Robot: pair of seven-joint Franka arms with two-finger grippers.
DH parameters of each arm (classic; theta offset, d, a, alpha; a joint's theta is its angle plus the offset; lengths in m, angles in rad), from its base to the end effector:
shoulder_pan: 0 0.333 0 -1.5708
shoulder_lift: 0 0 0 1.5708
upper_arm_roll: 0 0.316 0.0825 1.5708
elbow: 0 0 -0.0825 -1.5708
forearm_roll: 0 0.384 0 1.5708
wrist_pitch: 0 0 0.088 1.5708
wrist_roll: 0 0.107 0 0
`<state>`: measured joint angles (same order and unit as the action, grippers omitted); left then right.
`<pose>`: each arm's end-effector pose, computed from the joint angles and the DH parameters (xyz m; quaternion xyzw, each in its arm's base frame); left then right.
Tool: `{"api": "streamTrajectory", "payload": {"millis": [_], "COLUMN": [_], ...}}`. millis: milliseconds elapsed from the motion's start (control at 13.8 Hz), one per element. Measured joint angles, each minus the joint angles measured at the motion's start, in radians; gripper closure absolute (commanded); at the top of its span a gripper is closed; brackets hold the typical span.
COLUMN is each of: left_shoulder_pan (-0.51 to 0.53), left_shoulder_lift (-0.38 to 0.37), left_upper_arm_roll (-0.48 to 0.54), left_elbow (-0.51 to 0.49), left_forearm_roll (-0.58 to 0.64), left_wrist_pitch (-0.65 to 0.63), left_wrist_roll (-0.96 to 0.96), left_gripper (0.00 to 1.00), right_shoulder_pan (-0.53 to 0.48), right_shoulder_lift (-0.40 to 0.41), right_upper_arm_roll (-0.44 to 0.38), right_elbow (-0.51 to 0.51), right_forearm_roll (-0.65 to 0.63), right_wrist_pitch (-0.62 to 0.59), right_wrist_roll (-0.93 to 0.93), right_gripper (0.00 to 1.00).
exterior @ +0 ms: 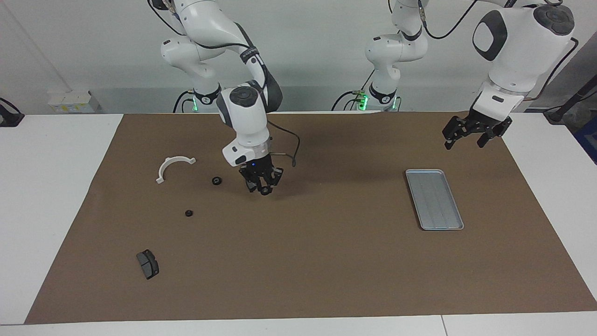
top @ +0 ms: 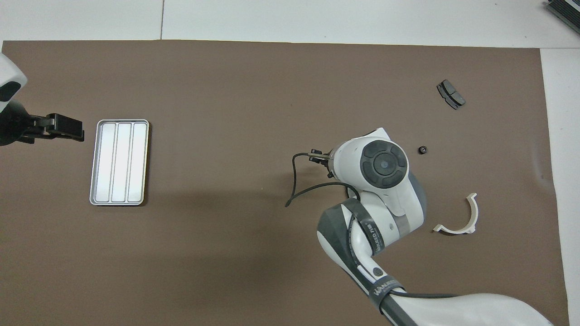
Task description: Pick bearing gear from pile to tray
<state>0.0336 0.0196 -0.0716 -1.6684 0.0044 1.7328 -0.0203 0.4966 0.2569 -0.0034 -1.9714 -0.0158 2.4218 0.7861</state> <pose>0.5720 -0.0210 0.5814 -0.9997 0.0091 -0.0225 0.0008 0.5473 0.2942 0.3602 -0.9854 0.1398 -0.0812 0.0527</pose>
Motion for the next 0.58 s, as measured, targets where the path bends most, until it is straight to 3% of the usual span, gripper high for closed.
{"api": "streamTrajectory", "payload": {"millis": [578], "left_shoulder_pan": [0.0], "left_shoulder_lift": [0.0], "left_upper_arm_roll": [0.0], "left_elbow": [0.0], "left_forearm_roll": [0.0], "left_wrist_pitch": [0.0], "left_wrist_roll": [0.0], "left_gripper": [0.0], "right_shoulder_pan": [0.166], "right_shoulder_lift": [0.248], "right_upper_arm_roll": [-0.002], "right_elbow": [0.296], "right_forearm_roll": [-0.001], "right_wrist_pitch": [-0.059], "right_wrist_roll": [0.263], "right_gripper": [1.0]}}
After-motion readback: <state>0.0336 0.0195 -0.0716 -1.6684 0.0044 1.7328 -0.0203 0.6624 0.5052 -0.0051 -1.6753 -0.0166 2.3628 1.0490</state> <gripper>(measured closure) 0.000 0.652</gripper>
